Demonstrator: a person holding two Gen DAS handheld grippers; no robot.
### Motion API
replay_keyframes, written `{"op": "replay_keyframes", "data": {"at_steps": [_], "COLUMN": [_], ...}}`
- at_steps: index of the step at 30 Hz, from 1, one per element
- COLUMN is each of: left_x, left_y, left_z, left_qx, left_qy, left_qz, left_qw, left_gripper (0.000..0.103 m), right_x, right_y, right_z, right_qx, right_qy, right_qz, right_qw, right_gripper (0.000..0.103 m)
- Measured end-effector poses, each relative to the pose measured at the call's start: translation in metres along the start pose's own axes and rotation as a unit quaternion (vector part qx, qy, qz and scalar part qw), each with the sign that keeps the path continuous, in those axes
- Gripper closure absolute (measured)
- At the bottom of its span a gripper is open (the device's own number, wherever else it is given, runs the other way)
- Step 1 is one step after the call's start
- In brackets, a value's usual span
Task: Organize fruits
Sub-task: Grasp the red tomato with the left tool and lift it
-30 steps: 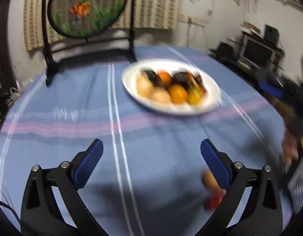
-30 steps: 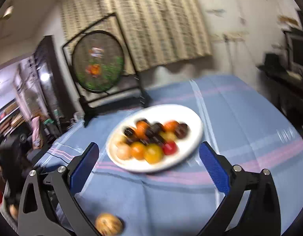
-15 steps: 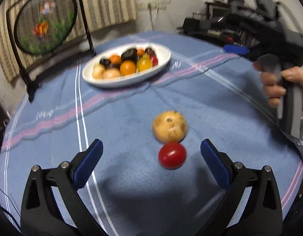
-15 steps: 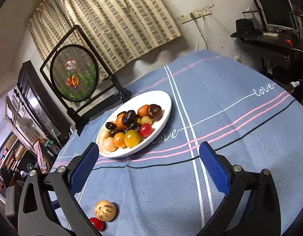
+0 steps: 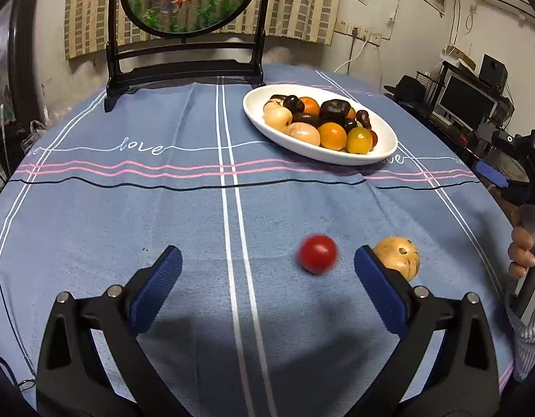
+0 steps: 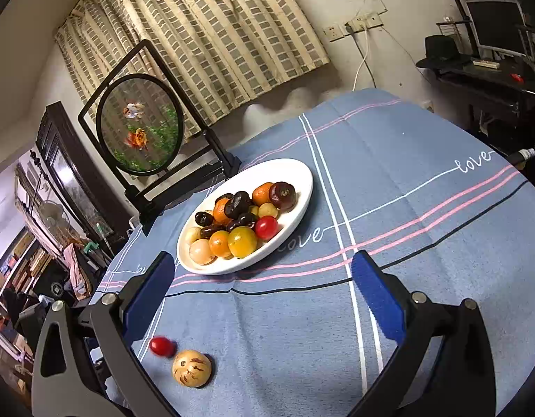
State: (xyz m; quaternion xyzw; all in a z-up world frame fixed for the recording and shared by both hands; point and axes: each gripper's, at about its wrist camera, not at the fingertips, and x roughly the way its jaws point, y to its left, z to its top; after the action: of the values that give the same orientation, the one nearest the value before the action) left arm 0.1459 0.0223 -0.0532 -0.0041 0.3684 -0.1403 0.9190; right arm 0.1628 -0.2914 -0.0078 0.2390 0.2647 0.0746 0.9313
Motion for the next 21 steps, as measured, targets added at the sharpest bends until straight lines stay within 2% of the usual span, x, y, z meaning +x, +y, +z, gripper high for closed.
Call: {"op": "replay_keyframes", "data": {"at_steps": [4,8,14,17,21], "left_x": [0.009,0.013,0.031,0.049,0.073], "left_y": [-0.008,-0.006,-0.007,-0.003,0.002], "left_z": [-0.004,0.005,0.031,0.047,0.059], "left_qx": [0.019,0.022,0.063,0.07,0.044], "left_qy": [0.021,0.01,0.015,0.03,0.037], "left_qz": [0.017,0.04,0.072,0.068,0.038], "left_qw": [0.9995,0.9989,0.9953,0.9948,0.9976], "left_gripper": [0.002,0.002,0.002,0.002,0.002], "right_x": [0.002,0.005,0.012,0.013,0.016], "right_y": [0.001,0.003,0.005,0.005,0.006], "right_z": [-0.001,-0.003,-0.006,-0.007,-0.009], "right_qx": [-0.001,-0.006,-0.013,-0.015,-0.018], "right_qy": [0.005,0.01,0.026,0.028,0.035], "right_qz": [0.0,-0.001,-0.008,-0.008,-0.012], "right_qw": [1.0,1.0,1.0,0.999,0.999], "right_gripper": [0.001,0.001,0.001,0.001,0.001]}}
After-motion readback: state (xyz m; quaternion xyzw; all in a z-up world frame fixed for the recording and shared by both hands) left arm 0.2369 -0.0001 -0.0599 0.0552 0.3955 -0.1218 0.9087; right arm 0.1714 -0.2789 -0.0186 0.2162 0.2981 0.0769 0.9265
